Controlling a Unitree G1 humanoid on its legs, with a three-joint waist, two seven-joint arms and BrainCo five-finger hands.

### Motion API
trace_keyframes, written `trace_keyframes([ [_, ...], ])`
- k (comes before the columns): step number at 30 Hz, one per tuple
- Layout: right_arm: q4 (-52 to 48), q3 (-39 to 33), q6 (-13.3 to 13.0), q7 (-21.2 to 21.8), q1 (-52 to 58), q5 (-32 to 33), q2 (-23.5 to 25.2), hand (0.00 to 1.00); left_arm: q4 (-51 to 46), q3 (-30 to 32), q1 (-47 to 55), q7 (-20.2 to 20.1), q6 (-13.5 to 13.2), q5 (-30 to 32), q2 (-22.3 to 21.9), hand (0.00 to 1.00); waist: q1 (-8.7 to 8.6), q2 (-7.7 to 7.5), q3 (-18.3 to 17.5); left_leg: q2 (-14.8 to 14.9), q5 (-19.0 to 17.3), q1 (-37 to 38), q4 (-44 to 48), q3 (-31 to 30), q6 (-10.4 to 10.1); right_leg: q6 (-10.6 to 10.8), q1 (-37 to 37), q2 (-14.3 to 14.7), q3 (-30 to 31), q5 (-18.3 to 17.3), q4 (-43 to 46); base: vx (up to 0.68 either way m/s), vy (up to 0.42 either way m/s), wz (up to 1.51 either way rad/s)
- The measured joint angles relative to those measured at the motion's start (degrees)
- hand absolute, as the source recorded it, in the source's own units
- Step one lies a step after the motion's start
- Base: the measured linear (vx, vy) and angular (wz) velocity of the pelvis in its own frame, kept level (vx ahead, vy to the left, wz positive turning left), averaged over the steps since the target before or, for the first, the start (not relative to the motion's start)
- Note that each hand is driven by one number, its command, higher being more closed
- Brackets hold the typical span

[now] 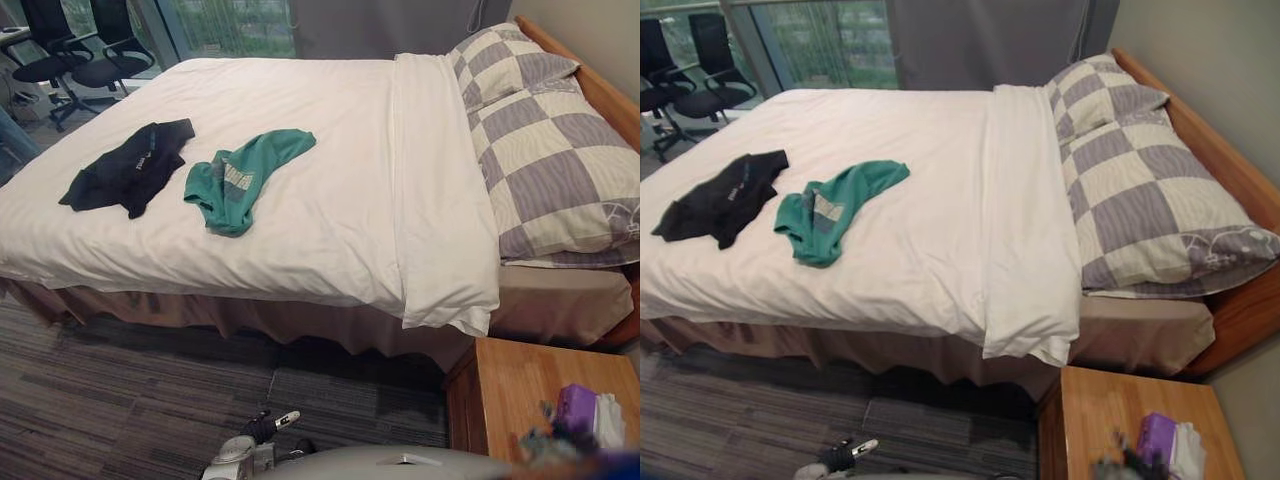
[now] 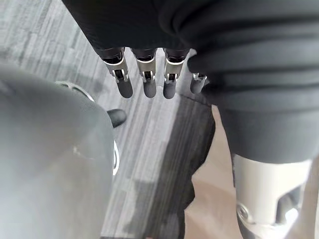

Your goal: Tidy the bed and pick cloth on bed and put in laundry

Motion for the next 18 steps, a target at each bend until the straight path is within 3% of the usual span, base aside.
trace_keyframes([
  [1, -9.87, 1.22, 0.09, 6.64, -4.16, 1.33, -2.54, 1.00, -0.24, -0.65, 0.06, 0.19, 0.22, -0.75, 1.43, 0.00, -0.05, -0.78, 0.01, -0.97, -0.41, -0.46, 0.03, -0.07, 0.52, 0.61, -0.41, -0.84, 0.25, 0.75, 0.12, 0.22, 0.090, 0.01],
  [3, -15.44, 4.49, 1.03, 11.95, -7.13, 4.97, -2.95, 1.00, -0.30, -2.52, 0.99, 1.03, 0.12, -0.97, 3.62, 0.00, 0.18, -2.16, -0.94, -1.48, -0.45, -0.24, 0.15, -0.03, 0.91, 0.32, -0.21, -1.17, 0.47, 1.45, 0.31, 0.25, 0.044, -0.02],
  [5, -15.91, 7.07, 2.49, 15.19, -10.42, 9.39, -3.06, 1.00, -0.47, -3.24, 2.08, 1.43, 0.06, -0.95, 4.59, 0.00, 0.15, -2.46, -1.21, -1.10, -0.49, -0.08, 0.44, -0.31, 1.00, -0.50, -0.48, -0.61, 0.49, 2.17, 2.17, 0.22, -0.007, 0.09],
  [8, -15.98, 9.76, 3.55, 16.99, -15.31, 18.54, -3.99, 1.00, -0.43, -4.61, 4.36, 2.15, 0.32, -0.24, 4.94, 0.00, 0.39, -1.50, -0.88, 0.13, -0.50, 0.81, 0.43, -1.85, 0.98, -1.98, -0.47, 0.90, 0.92, 4.01, 4.12, 0.14, -0.028, 0.22],
  [10, -16.22, 10.58, 3.52, 16.25, -20.17, 22.51, -4.99, 1.00, -0.36, -5.02, 4.50, 2.24, 0.62, -0.19, 4.76, 0.00, 1.07, -1.04, -0.46, 0.11, -0.50, -0.08, 0.43, -2.29, 0.98, -1.98, -1.24, 0.88, 1.38, 4.02, 4.04, 0.05, -0.021, 0.08],
  [13, -16.23, 11.81, 3.12, 12.37, -34.02, 25.92, -9.78, 1.00, -0.87, -6.66, 1.15, 2.51, 0.60, -0.44, 4.02, 0.00, 1.56, 1.61, 3.22, 0.12, 0.69, -4.88, 0.47, -3.79, 1.80, -2.03, -5.50, 0.70, 1.23, 3.96, 5.08, -0.04, -0.026, 0.20],
  [14, -16.03, 11.81, 2.66, 10.70, -40.45, 26.52, -11.83, 1.00, -1.78, -6.65, -1.10, 2.54, 0.50, -0.61, 3.64, 0.00, 1.63, 3.05, 6.26, 0.04, 1.41, -7.39, 0.65, -4.74, 2.19, -2.05, -8.14, 0.59, 0.67, 3.74, 6.73, -0.15, -0.010, 0.34],
  [15, -15.32, 11.74, 1.92, 9.18, -45.62, 26.51, -13.30, 1.00, -2.66, -6.64, -3.21, 2.58, 0.01, -1.30, 3.69, 0.00, 1.56, 3.55, 9.08, -0.12, 1.65, -9.96, 2.21, -5.37, 2.49, -2.11, -10.51, 0.02, 0.11, 2.94, 8.48, -0.21, -0.020, 0.43],
  [18, -12.69, 11.36, 0.25, 4.38, -57.50, 26.53, -16.68, 1.00, -6.17, -6.59, -8.69, 3.27, -1.99, -4.10, 3.93, 0.00, 1.98, 3.89, 17.40, -0.79, 1.95, -18.38, 7.04, -6.78, 2.92, -1.56, -17.55, -1.67, 0.00, -0.60, 12.81, -0.20, -0.011, 0.34],
])
